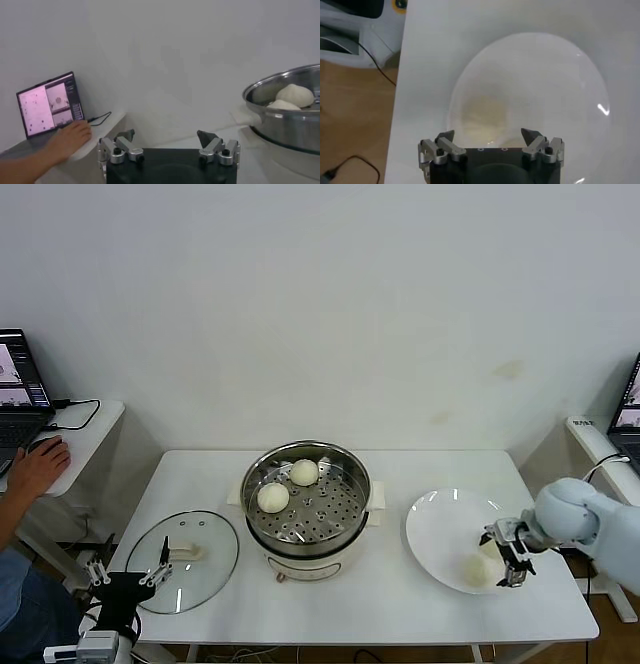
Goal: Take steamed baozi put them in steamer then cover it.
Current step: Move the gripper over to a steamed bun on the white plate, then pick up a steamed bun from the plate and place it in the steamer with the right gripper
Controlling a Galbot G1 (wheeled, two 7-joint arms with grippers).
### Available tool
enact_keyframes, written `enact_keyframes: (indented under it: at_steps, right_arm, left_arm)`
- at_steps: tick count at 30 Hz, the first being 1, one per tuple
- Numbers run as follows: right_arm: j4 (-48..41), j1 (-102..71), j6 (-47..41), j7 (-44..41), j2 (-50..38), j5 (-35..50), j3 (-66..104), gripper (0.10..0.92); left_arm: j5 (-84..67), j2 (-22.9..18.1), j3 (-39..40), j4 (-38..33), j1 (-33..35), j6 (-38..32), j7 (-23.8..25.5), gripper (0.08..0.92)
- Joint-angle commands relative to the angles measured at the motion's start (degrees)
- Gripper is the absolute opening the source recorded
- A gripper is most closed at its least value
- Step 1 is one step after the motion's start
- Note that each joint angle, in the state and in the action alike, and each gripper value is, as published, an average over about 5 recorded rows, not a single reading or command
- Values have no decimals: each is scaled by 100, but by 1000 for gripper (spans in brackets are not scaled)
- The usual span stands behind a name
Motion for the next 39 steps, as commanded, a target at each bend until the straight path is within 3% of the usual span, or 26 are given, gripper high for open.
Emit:
enact_keyframes:
  at_steps: [1,19,27,39]
  right_arm:
    - [-307,-531,46,54,240,-164,359,823]
    - [-586,-348,-160,118,578,-27,270,648]
    - [-471,42,-192,34,446,137,142,613]
    - [2,2392,-300,-276,249,1056,-684,602]
  left_arm:
    - [9,2,0,20,-1,-3,-1,823]
    - [8,-22,40,74,-28,-12,-7,823]
    - [4,-16,41,52,-22,-14,-10,823]
    - [-29,47,26,16,-51,-16,-13,823]
